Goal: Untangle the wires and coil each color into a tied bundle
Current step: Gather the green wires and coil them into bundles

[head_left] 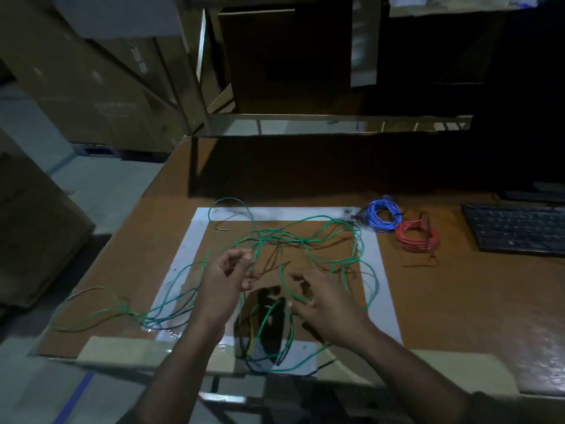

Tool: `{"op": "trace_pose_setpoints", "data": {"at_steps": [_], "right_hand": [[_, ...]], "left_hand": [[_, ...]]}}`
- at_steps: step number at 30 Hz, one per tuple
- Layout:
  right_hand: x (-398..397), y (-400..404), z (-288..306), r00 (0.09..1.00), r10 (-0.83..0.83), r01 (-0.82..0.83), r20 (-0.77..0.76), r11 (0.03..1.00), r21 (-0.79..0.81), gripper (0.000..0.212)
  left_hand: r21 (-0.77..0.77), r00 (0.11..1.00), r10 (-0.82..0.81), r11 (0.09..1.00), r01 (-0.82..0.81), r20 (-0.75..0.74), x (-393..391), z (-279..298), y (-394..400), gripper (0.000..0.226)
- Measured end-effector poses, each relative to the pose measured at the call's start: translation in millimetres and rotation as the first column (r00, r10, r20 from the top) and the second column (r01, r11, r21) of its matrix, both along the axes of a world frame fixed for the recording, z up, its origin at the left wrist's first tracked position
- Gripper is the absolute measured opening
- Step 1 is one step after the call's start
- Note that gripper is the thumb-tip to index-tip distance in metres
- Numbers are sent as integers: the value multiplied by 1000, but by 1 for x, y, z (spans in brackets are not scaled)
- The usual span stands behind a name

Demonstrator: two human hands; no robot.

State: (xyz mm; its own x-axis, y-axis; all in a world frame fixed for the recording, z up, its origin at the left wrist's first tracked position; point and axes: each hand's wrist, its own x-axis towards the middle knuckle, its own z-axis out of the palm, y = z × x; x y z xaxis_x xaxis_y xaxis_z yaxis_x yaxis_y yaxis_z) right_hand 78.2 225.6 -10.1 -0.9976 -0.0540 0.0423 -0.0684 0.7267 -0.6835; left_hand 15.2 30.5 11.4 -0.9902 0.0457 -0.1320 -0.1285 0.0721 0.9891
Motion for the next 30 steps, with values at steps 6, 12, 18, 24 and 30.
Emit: {"op": "trace_pose_setpoints", "data": {"at_steps": [6,12,18,24,30], "right_hand": [[-7,-24,-11,983,-185,186,-23,976,110,26],[-5,-31,11,919,-373,364,-130,927,-88,19],[2,-42,27,869,-418,382,-265,907,-177,21],[0,-48,21,953,-286,298,-99,944,142,30],[12,-60,18,974,-217,226,-65,917,328,25]], "left_hand": [[-765,947,-287,639,80,-141,-12,-21,-47,57],[-830,934,-355,535,158,-51,-25,-41,-59,69],[-834,918,-390,528,158,-72,-34,-47,-57,28],[-854,884,-457,495,160,-99,-40,-41,-55,11],[-771,864,-456,622,137,-215,-50,-18,-56,7]]}}
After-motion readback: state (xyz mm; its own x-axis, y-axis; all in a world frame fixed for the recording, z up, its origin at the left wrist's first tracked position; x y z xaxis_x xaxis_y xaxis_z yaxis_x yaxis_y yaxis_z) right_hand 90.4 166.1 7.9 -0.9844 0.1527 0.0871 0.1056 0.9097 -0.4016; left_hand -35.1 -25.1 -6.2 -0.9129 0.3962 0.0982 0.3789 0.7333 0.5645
